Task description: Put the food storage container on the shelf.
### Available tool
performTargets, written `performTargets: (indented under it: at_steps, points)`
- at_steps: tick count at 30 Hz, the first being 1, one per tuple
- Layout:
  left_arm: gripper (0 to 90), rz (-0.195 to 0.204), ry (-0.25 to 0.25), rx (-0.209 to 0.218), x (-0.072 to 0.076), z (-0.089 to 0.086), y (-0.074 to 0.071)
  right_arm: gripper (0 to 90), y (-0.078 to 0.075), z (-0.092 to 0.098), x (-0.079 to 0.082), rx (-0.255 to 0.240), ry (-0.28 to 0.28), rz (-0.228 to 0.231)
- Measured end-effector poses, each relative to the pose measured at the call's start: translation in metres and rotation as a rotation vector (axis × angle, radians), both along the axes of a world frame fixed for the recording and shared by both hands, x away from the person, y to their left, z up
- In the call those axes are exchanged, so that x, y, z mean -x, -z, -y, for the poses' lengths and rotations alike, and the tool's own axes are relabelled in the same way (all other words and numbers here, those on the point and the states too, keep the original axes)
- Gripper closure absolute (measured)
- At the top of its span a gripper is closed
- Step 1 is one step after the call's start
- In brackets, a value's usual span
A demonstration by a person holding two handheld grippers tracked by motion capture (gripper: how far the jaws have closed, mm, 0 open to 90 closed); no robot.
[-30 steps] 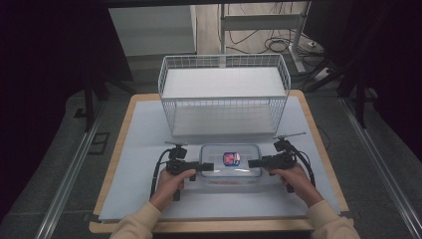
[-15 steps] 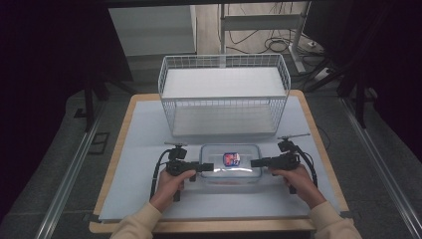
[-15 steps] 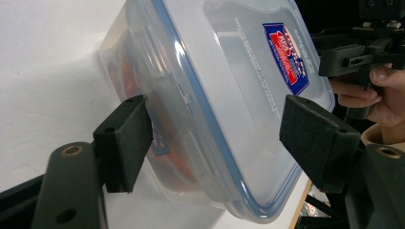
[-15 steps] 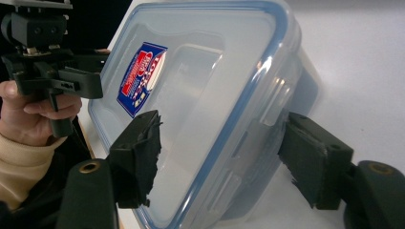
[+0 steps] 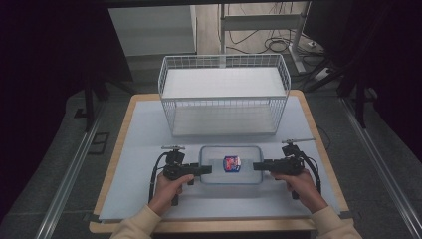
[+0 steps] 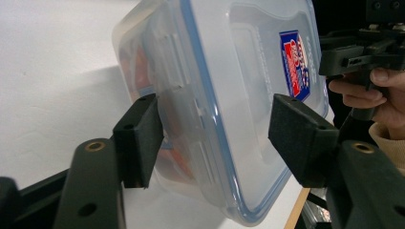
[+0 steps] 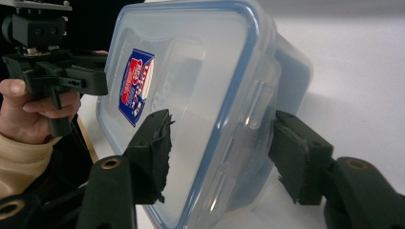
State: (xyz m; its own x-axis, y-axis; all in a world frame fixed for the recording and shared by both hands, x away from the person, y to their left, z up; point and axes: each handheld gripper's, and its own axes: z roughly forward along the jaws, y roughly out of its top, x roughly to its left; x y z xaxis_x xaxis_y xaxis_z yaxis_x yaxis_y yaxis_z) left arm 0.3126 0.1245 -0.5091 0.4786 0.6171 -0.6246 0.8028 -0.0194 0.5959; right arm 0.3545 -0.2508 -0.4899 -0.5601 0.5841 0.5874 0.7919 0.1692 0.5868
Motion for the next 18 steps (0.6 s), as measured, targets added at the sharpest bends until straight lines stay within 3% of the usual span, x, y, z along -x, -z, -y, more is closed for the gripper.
performTargets:
  at_steps: [9,18]
  points:
    - [41.5,0.022,-0.001,0.004,0.006,-0.001,0.0,46.1,-0.004,0.0,0.01,0.018,-0.001,0.038]
    - [42.9,0.032,0.007,0.011,0.007,-0.003,0.0,47.1,-0.003,0.001,0.012,0.004,0.01,0.043]
